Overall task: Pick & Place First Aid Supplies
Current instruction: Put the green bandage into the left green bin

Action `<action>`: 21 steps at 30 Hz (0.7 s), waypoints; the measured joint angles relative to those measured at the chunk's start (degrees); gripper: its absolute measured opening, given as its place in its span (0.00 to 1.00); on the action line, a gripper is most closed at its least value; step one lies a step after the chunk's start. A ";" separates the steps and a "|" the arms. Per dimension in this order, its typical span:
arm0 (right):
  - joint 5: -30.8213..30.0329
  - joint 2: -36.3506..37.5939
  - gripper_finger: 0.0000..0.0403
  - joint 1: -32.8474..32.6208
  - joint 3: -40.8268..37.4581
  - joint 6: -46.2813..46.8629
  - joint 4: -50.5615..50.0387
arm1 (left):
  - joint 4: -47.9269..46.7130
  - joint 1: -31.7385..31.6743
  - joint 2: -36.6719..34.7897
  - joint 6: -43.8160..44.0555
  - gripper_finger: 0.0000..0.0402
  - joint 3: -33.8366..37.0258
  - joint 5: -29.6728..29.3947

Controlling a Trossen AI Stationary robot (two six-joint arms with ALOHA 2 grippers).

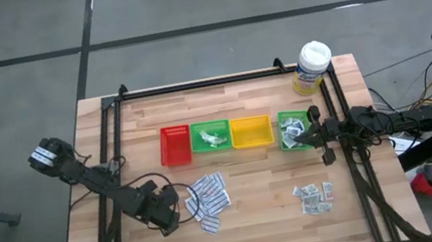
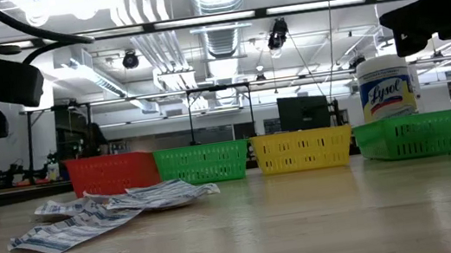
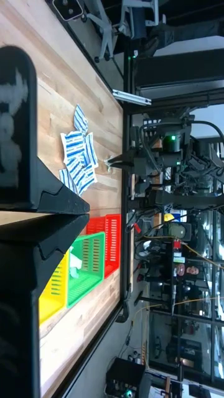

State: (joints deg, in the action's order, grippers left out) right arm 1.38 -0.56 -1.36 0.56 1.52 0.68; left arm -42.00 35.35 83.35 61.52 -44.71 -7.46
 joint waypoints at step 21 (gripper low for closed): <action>-0.01 0.00 0.02 -0.01 0.00 0.00 -0.01 | 0.04 -0.02 0.00 -0.20 0.00 0.00 0.09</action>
State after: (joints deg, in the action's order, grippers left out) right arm 1.37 -0.56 -1.37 0.56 1.52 0.67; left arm -41.95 35.33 83.35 61.32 -44.71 -7.37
